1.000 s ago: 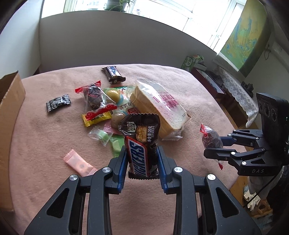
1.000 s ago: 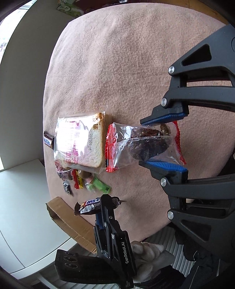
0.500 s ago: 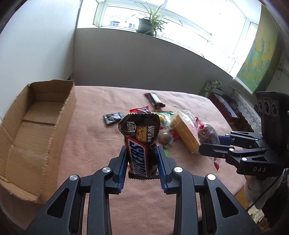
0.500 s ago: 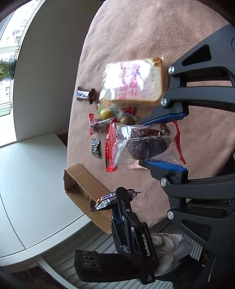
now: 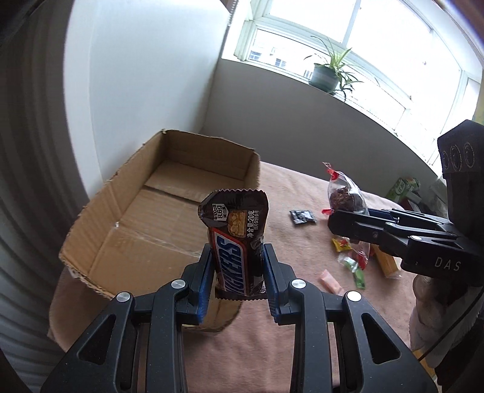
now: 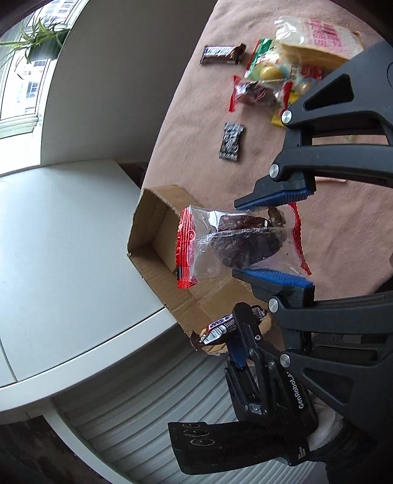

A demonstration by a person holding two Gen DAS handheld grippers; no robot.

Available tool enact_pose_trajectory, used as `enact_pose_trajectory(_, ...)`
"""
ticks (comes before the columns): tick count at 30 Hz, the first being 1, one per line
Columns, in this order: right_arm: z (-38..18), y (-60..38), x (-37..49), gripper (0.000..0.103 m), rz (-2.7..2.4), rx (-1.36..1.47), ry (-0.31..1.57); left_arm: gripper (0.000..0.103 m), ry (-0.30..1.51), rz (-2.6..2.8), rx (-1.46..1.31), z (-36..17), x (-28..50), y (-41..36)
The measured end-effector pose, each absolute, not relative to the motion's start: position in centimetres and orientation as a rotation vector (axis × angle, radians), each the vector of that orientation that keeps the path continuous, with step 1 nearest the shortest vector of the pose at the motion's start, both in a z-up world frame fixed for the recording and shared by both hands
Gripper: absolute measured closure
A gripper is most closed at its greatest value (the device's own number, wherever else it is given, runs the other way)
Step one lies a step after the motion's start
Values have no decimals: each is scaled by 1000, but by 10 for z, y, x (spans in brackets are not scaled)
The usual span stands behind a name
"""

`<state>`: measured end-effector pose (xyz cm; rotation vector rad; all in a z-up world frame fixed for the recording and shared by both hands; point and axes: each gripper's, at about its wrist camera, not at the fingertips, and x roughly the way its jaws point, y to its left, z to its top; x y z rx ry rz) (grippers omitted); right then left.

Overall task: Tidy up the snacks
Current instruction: 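Open both tools to drop the Snickers and dried-fruit bag into the box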

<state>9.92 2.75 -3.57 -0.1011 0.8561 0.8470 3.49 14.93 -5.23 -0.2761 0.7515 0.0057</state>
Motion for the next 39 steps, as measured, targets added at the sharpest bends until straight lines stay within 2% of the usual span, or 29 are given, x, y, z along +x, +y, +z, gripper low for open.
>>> enact_pose_trajectory(13,-56,114,119,63,880,-148,909,74,745,112,-293,-58,35,188)
enact_pose_trajectory(15,-55,118,121,57,879,-146,906,73,748,133,-296,-59,36,191)
enact_pose_trajectory(16,-55,118,121,47,876,-139,902,73,747,140,-298,-59,35,192)
enact_pose_trajectory(17,-54,117,122,35,873,-131,896,70,748,142,-300,-59,34,194)
enact_pose_trajectory(18,-52,115,122,32,872,-124,889,68,748,145,-302,-59,34,196)
enact_pose_trajectory(19,-51,114,122,30,868,-118,886,60,748,148,-303,-59,34,197)
enact_pose_trajectory(20,-49,112,122,30,869,-112,884,54,742,152,-306,-57,35,198)
enact_pose_trajectory(21,-46,108,122,30,870,-106,882,51,736,154,-307,-56,34,198)
enact_pose_trajectory(39,-33,-37,114,30,701,45,850,51,715,40,-345,-50,38,146)
